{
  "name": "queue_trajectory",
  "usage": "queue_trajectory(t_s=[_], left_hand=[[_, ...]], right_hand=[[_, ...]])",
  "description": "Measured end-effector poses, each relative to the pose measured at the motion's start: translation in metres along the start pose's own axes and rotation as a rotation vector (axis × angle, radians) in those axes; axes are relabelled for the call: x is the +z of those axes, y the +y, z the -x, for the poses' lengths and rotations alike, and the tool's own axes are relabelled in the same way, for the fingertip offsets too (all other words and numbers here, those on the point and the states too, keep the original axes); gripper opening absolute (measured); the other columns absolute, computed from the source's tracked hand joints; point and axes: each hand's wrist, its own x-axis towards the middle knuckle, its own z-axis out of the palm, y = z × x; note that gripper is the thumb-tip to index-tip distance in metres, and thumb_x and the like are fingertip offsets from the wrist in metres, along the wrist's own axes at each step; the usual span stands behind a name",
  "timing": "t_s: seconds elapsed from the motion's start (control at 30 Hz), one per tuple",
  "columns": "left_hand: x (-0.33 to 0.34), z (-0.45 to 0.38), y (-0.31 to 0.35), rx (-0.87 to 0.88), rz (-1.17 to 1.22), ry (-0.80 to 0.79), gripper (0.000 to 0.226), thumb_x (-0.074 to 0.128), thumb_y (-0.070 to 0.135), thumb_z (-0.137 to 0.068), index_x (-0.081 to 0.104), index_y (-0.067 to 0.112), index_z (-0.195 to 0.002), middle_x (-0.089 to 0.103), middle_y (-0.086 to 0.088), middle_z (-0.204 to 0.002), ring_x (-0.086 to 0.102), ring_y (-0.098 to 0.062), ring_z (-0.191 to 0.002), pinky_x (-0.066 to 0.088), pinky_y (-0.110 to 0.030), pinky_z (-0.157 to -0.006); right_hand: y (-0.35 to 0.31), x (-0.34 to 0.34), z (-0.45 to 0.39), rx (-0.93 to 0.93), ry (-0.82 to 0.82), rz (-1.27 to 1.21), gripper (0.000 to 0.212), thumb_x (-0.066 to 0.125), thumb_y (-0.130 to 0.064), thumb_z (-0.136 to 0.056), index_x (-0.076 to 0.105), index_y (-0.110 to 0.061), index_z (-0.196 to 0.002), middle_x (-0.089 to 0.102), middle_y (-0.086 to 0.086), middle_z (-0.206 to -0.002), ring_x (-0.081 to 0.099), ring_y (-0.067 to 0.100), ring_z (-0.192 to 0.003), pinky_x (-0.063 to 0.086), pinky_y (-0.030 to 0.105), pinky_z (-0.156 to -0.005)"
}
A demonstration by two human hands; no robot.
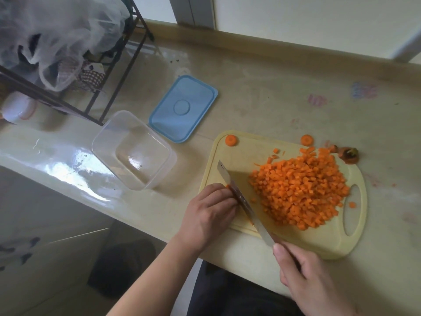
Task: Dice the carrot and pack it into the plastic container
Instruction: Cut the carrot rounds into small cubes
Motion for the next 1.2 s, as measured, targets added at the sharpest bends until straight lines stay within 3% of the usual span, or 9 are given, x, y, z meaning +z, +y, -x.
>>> queue_trajectory(t_s=[0.07, 0.23, 0.37, 0.47, 0.57, 0.73, 0.83, 0.93, 1.2], left_hand=[[-0.001, 0.000, 0.000, 0.008, -0.008, 0.004, 0.007, 0.076, 0.012, -0.093, 0.079, 0.005, -0.094, 0.073, -0.006, -0.101, 0.067, -0.025, -0.100, 0.055, -0.030, -0.091], [0.001, -0.001, 0.001, -0.004, -0.006, 0.023, 0.008, 0.076, 0.012, -0.092, 0.080, 0.007, -0.096, 0.075, -0.004, -0.105, 0.068, -0.023, -0.102, 0.055, -0.030, -0.093], [0.002, 0.000, 0.000, -0.014, 0.007, 0.035, 0.008, 0.077, 0.012, -0.092, 0.080, 0.008, -0.097, 0.075, -0.002, -0.106, 0.068, -0.022, -0.103, 0.054, -0.028, -0.095], [0.004, 0.001, 0.000, -0.020, 0.015, 0.059, 0.007, 0.078, 0.012, -0.090, 0.080, 0.007, -0.095, 0.075, -0.003, -0.105, 0.068, -0.021, -0.100, 0.054, -0.028, -0.094], [0.005, 0.001, -0.001, 0.002, 0.005, 0.065, 0.005, 0.078, 0.010, -0.090, 0.079, 0.005, -0.091, 0.074, -0.004, -0.101, 0.066, -0.022, -0.099, 0.053, -0.028, -0.095], [0.006, 0.002, -0.004, 0.002, 0.030, 0.052, 0.006, 0.078, 0.010, -0.091, 0.079, 0.006, -0.095, 0.075, -0.003, -0.106, 0.068, -0.024, -0.101, 0.055, -0.032, -0.093], [0.006, 0.002, -0.003, 0.001, 0.022, 0.064, 0.004, 0.079, 0.010, -0.090, 0.079, 0.006, -0.091, 0.074, -0.003, -0.101, 0.067, -0.024, -0.099, 0.056, -0.032, -0.090], [0.007, 0.003, -0.004, 0.007, 0.042, 0.075, 0.005, 0.080, 0.011, -0.089, 0.079, 0.006, -0.090, 0.074, -0.004, -0.099, 0.066, -0.023, -0.098, 0.055, -0.031, -0.091], [0.004, 0.006, -0.006, 0.017, 0.095, 0.117, 0.009, 0.075, 0.010, -0.092, 0.078, 0.002, -0.093, 0.072, -0.010, -0.100, 0.066, -0.027, -0.099, 0.054, -0.034, -0.092]], right_hand=[[-0.001, -0.002, -0.003, -0.023, 0.010, 0.035, 0.023, 0.031, -0.069, -0.078, 0.053, -0.067, -0.074, 0.050, -0.038, -0.056, 0.050, -0.015, -0.062, 0.035, 0.002, -0.063], [0.001, 0.002, -0.001, -0.079, -0.001, 0.104, 0.024, 0.027, -0.073, -0.079, 0.051, -0.068, -0.075, 0.050, -0.043, -0.064, 0.050, -0.016, -0.067, 0.035, 0.004, -0.065], [0.000, 0.002, -0.004, -0.197, 0.021, 0.132, 0.037, 0.027, -0.069, -0.088, 0.059, -0.060, -0.105, 0.055, -0.047, -0.092, 0.051, -0.022, -0.095, 0.035, 0.000, -0.085], [0.000, 0.000, -0.005, -0.157, 0.004, 0.088, 0.027, 0.027, -0.068, -0.086, 0.052, -0.062, -0.076, 0.052, -0.041, -0.067, 0.051, -0.017, -0.068, 0.035, 0.001, -0.065], [0.008, -0.005, -0.006, -0.107, 0.004, 0.083, 0.049, 0.023, -0.078, -0.081, 0.052, -0.041, -0.068, 0.051, -0.013, -0.054, 0.048, 0.002, -0.051, 0.037, 0.019, -0.050], [-0.001, 0.010, -0.009, -0.186, 0.054, 0.137, 0.045, 0.023, -0.064, -0.092, 0.063, -0.042, -0.088, 0.057, -0.041, -0.077, 0.055, -0.017, -0.083, 0.038, 0.000, -0.072], [-0.011, 0.008, -0.024, -0.155, 0.013, 0.110, 0.041, 0.026, -0.062, -0.085, 0.052, -0.040, -0.064, 0.057, -0.022, -0.062, 0.054, 0.002, -0.060, 0.037, 0.014, -0.052], [-0.013, -0.003, -0.030, -0.123, -0.026, 0.064, 0.037, 0.031, -0.059, -0.087, 0.052, -0.040, -0.063, 0.049, -0.007, -0.049, 0.044, 0.007, -0.044, 0.035, 0.024, -0.047], [-0.019, -0.013, -0.015, -0.062, -0.058, -0.012, 0.032, 0.035, -0.057, -0.087, 0.056, -0.046, -0.065, 0.044, -0.005, -0.045, 0.042, 0.005, -0.039, 0.033, 0.018, -0.046]])
